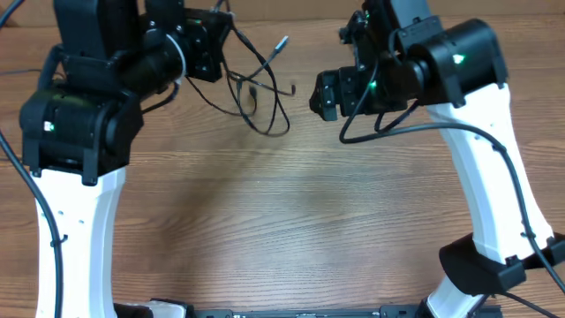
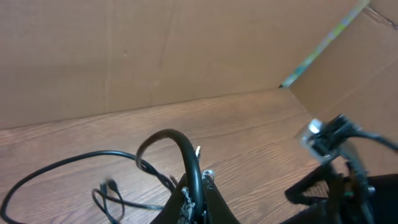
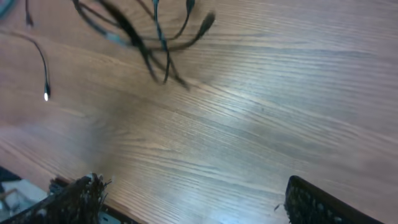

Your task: Untangle cables

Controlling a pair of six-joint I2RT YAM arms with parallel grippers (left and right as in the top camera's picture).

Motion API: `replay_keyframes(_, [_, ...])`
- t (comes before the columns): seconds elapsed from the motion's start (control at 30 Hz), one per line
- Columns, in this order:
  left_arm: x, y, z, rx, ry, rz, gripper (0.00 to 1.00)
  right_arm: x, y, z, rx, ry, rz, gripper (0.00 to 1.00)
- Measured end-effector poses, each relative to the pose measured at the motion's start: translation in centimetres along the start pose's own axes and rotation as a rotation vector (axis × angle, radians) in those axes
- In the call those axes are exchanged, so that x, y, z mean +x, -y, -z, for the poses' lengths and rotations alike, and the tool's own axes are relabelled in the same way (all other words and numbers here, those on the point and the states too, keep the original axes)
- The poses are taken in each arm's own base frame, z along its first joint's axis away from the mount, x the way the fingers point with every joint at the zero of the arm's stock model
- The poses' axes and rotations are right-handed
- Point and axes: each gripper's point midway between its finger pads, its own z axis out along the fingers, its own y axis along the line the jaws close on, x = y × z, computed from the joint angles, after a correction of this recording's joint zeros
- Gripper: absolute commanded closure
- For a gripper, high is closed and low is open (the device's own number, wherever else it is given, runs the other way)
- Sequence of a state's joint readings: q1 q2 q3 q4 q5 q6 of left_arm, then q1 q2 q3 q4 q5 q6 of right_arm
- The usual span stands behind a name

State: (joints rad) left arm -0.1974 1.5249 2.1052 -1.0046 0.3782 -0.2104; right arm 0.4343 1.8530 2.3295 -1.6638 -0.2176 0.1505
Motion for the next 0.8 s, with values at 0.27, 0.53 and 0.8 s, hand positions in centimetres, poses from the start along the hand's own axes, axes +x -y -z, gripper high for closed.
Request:
replay_keyframes(0.27, [-0.1,0.1,0.5,0.065,-0.008,0.06,0.96,0.2,-0.8,-3.5,-0.095,-0.047,0.138,0.07])
replay_keyframes(0.53, [0.3,0.2,0.9,0.117,-0.033,0.102,0.96,-0.5,-2.1,-5.1,-0.187,-0.02,0.254,0.06])
replay_keyframes(0.8, [0.3,0.8,1.1,0.155,-0.042,0.117,0.96,-1.1,-3.2,-7.2,-0.285,0.011,0.331,0.13])
